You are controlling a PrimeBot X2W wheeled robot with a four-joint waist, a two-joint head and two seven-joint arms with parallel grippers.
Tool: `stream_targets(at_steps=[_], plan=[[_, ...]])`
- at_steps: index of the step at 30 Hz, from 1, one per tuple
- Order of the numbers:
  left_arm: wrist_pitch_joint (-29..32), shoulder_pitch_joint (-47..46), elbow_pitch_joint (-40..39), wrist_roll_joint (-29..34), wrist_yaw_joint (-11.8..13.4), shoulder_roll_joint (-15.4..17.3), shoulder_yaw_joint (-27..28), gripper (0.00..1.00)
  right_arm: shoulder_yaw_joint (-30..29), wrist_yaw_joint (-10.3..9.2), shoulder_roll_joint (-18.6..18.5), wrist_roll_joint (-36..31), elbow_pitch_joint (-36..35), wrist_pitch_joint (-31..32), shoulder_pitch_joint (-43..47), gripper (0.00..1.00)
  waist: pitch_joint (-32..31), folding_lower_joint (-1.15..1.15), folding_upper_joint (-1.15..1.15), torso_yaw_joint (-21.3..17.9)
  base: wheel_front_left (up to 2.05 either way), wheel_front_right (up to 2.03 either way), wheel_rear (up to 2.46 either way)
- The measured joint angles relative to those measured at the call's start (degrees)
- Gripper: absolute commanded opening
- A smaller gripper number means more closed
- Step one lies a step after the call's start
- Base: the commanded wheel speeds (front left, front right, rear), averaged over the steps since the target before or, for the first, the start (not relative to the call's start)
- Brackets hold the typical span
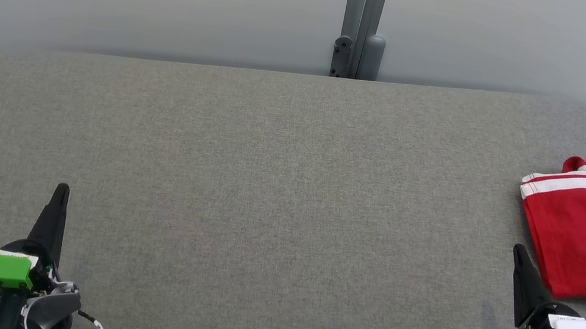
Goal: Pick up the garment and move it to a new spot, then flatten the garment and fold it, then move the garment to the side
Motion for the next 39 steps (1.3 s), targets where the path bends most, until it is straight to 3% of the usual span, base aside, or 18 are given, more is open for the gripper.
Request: stream_targets(at_steps=[39], plan=[[-0.01,0.00,-0.01,-0.01,0.00,-0.01,0.00,0.00,0.01,0.00,0.00,0.00,0.00,0.00,-0.01,0.00,0.00,0.00,0.00,0.00,0.00,0.00,0.00]])
